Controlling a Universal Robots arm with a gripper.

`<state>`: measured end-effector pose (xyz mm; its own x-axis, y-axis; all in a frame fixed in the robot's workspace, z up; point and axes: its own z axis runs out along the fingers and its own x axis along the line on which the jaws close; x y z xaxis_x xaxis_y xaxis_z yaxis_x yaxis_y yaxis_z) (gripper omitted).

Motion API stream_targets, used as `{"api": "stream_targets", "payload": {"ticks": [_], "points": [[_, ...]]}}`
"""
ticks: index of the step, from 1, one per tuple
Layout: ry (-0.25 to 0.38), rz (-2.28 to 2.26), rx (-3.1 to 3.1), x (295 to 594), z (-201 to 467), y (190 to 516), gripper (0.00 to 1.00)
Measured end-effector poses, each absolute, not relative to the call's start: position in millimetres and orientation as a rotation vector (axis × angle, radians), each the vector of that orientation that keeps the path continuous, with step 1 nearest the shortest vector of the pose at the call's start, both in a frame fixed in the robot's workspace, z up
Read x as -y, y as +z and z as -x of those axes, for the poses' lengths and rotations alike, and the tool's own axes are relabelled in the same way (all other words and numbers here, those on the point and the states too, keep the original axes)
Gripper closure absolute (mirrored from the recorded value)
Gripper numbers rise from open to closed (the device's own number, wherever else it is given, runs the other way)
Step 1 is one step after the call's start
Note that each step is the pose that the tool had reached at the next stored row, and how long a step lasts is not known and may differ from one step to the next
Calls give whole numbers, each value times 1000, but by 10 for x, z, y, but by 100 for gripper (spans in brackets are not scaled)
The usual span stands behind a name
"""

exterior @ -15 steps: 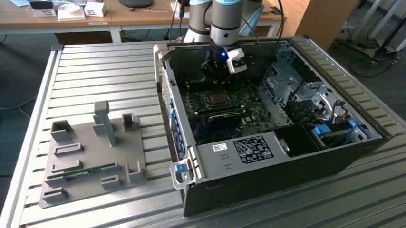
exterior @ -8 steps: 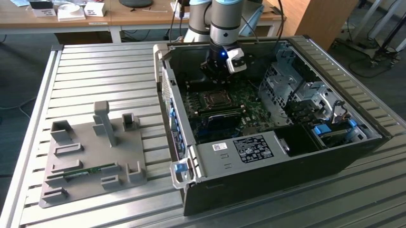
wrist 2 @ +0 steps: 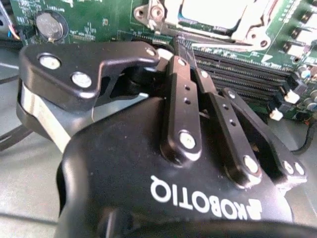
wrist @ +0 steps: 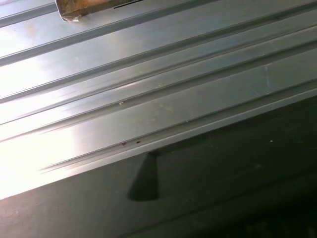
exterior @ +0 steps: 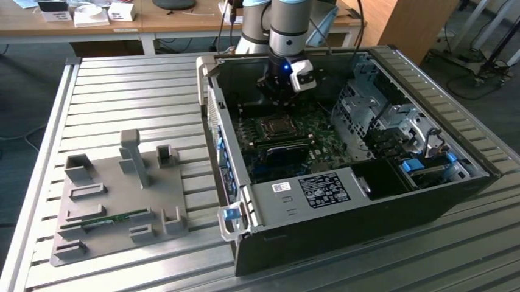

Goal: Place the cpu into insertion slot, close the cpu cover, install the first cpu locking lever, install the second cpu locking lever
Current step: 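Install the first cpu locking lever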

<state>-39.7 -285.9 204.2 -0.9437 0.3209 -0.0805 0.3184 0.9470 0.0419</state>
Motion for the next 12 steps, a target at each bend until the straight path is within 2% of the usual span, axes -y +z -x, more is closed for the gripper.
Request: {"api": "stream_targets", "payload": {"ticks": [12], "points": [[45, -496, -3015, 2858, 398, 2104, 89]]}}
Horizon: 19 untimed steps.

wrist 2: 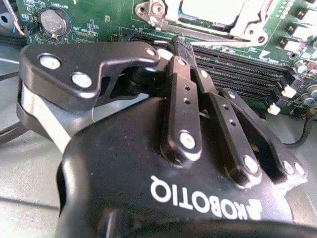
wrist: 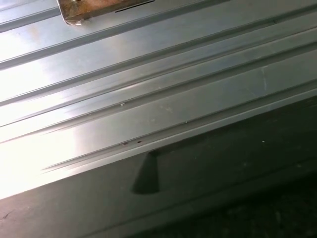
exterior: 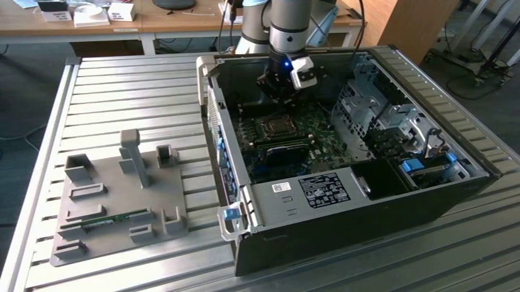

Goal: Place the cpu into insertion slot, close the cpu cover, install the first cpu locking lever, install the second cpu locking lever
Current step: 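Install the first cpu locking lever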

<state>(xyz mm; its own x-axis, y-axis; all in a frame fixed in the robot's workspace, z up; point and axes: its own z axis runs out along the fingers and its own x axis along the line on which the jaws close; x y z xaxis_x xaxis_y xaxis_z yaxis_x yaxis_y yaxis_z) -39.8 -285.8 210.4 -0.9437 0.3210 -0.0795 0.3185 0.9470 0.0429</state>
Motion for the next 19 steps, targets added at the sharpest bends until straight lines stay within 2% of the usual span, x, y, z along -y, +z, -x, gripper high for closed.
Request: {"api": "stream_targets", "payload": {"ticks": [19], "points": [[51, -496, -3014, 2863, 434, 2116, 89]]}}
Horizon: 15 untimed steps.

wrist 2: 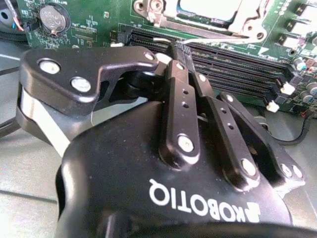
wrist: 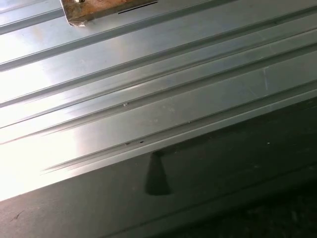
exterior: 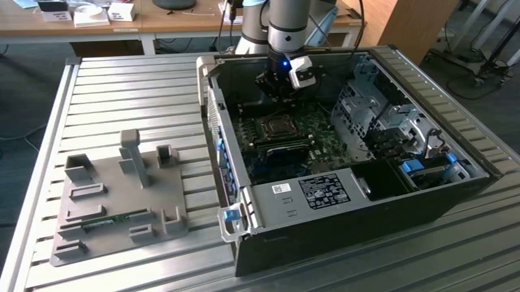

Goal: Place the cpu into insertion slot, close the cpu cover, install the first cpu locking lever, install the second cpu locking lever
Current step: 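Install the first cpu locking lever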

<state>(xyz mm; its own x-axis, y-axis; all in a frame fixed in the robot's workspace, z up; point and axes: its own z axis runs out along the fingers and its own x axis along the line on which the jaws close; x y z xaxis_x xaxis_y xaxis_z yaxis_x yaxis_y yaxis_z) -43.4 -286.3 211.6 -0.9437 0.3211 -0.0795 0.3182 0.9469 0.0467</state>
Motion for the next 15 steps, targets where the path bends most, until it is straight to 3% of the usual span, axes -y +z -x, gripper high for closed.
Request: {"api": "stream_targets", "payload": {"ticks": [15], "points": [[55, -496, -3014, 2911, 434, 2108, 89]]}}
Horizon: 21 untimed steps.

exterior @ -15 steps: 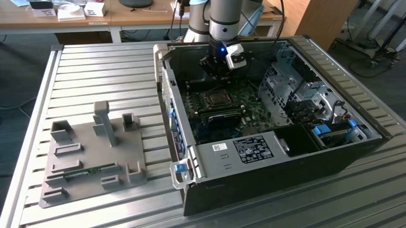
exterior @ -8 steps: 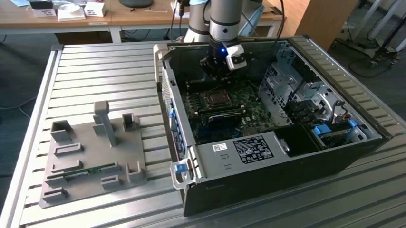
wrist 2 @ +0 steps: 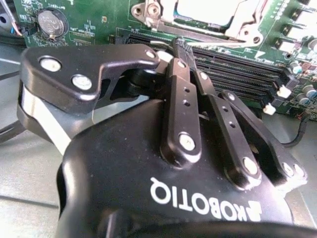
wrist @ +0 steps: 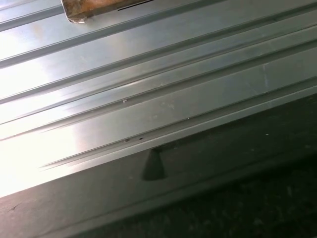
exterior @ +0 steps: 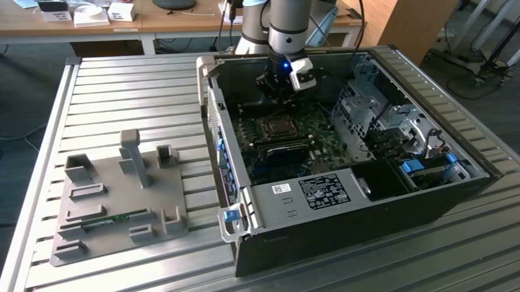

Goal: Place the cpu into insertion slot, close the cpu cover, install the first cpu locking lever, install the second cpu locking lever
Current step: 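Install the first cpu locking lever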

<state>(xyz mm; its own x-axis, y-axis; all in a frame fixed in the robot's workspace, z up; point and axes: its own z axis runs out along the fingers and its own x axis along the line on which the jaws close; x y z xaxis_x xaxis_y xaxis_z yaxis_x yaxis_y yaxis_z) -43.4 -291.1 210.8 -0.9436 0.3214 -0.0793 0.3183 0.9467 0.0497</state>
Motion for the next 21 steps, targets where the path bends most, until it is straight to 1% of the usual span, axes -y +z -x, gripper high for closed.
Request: {"api": "stream_targets", "payload": {"ticks": [21], "points": [[26, -495, -3011, 2923, 436, 2004, 89]]}}
